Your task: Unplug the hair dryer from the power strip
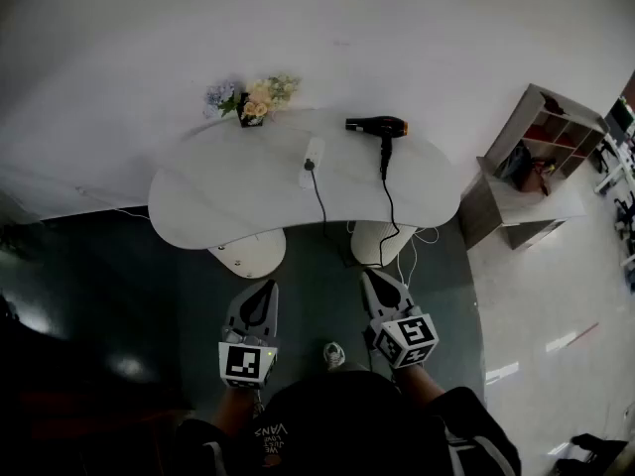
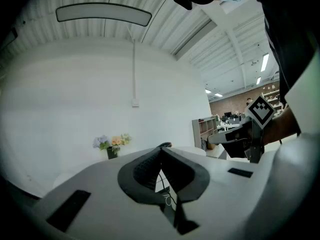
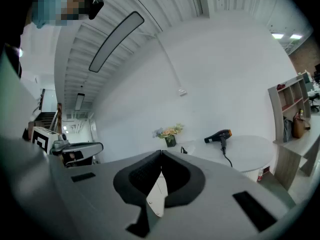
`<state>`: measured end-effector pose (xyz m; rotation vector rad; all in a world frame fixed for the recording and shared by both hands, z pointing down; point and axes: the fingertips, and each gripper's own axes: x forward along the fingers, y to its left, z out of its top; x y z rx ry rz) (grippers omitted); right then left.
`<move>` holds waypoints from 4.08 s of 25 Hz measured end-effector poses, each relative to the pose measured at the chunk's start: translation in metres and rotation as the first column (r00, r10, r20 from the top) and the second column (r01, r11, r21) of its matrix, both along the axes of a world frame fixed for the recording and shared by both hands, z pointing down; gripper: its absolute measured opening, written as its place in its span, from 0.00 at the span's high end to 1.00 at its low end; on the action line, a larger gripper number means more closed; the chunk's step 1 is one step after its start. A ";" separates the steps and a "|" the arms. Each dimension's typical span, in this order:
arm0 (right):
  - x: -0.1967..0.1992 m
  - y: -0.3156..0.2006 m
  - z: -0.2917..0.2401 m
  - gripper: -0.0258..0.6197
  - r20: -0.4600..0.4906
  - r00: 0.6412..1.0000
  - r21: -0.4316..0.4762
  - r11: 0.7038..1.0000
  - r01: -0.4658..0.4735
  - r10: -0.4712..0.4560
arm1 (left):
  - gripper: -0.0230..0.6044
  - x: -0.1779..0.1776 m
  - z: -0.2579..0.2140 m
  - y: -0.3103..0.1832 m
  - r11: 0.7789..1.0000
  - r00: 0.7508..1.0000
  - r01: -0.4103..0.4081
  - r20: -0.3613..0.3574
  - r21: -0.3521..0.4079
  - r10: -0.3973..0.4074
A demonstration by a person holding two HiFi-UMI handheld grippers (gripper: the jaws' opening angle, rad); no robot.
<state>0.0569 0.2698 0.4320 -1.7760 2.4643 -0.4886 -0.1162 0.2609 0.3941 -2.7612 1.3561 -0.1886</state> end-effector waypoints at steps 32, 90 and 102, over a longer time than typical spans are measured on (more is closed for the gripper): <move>0.018 -0.190 0.025 0.89 0.004 1.000 -0.031 0.999 0.016 -0.016 | 0.93 0.032 0.044 -0.202 0.998 0.999 -0.040 0.006 -0.040 0.040; 0.025 -0.445 0.152 0.60 -0.174 0.881 -0.215 0.890 0.402 -0.440 | 0.43 0.124 0.253 -0.424 0.915 0.937 0.052 0.337 -0.400 0.095; 0.010 -0.461 0.171 0.60 -0.226 0.773 -0.235 0.804 0.547 -0.592 | 0.43 0.141 0.283 -0.433 0.883 0.923 0.127 0.379 -0.452 0.062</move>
